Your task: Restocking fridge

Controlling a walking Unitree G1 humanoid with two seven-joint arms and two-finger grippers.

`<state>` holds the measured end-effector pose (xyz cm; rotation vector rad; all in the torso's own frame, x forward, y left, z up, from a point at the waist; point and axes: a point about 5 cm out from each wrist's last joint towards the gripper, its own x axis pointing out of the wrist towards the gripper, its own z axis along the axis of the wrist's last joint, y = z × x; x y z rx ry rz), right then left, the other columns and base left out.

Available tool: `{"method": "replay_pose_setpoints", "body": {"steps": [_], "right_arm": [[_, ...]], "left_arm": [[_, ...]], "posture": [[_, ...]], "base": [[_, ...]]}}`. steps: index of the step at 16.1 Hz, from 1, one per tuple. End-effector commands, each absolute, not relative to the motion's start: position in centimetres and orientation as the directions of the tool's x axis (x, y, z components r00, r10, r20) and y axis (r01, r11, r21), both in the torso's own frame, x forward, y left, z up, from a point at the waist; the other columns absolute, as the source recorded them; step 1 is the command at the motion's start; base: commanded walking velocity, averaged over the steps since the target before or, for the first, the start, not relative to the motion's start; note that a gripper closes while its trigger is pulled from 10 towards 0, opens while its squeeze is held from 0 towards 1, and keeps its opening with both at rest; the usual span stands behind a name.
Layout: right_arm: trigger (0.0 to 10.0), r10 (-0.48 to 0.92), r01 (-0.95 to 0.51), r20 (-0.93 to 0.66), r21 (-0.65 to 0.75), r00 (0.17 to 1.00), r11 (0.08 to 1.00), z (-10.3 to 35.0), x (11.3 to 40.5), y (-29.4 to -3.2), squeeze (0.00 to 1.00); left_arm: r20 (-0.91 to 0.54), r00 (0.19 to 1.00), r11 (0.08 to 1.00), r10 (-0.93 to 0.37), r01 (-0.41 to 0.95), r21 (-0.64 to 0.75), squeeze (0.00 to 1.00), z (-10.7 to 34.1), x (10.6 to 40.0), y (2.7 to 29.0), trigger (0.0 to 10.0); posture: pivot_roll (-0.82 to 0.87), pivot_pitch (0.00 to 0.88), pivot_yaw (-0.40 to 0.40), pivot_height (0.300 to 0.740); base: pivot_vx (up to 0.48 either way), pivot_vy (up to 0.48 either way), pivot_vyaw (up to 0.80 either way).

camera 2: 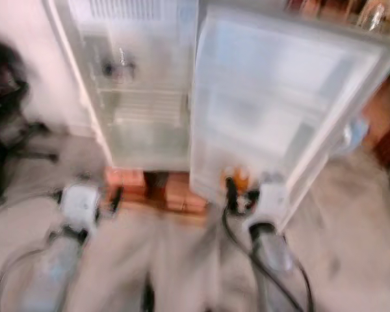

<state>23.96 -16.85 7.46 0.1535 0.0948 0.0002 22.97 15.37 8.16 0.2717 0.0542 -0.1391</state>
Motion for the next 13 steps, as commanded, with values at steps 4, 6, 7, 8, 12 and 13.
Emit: {"method": "replay_pose_setpoints", "body": {"steps": [4,6,7,8,12,13], "right_arm": [[10.0,0.026,-0.018,-0.07,0.115,0.997,0.993,7.8,24.2,-17.0,0.0],[10.0,0.017,-0.007,-0.077,0.126,0.997,0.992,7.7,24.2,-17.5,0.0],[10.0,0.004,0.004,-0.077,0.102,0.997,0.995,7.8,24.4,-17.7,0.0],[10.0,-0.004,0.012,-0.083,0.098,0.997,0.995,7.7,24.5,-17.8,0.0],[10.0,-0.07,0.081,-0.123,0.09,0.99,0.993,7.2,24.7,-18.3,0.0],[10.0,-0.057,0.065,-0.103,0.072,0.993,0.995,7.3,24.8,-18.2,0.0]], "left_arm": [[-0.058,0.989,0.949,-0.137,0.148,0.279,0.0,8.8,23.6,15.7,10.0],[-0.069,0.989,0.95,-0.134,0.148,0.274,0.0,8.6,23.6,16.0,10.0],[-0.072,0.988,0.951,-0.134,0.148,0.272,0.0,8.5,23.7,15.9,10.0],[-0.073,0.989,0.949,-0.132,0.148,0.279,0.0,8.5,23.7,15.9,10.0],[-0.072,0.988,0.946,-0.138,0.153,0.285,0.0,8.6,23.9,15.8,10.0],[-0.073,0.988,0.947,-0.136,0.151,0.283,0.0,8.6,23.9,15.8,10.0]], "posture": [[0.12,0.064,-0.043,0.74],[0.12,0.066,-0.043,0.74],[0.12,0.067,-0.043,0.74],[0.12,0.068,-0.043,0.74],[0.12,0.071,-0.045,0.74],[0.12,0.071,-0.045,0.74]], "base": [[0.0,0.0,0.0],[0.0,-0.313,0.0],[0.0,-0.375,0.0],[0.0,-0.382,0.0],[0.0,-0.395,0.0],[0.0,-0.398,0.0]]}}
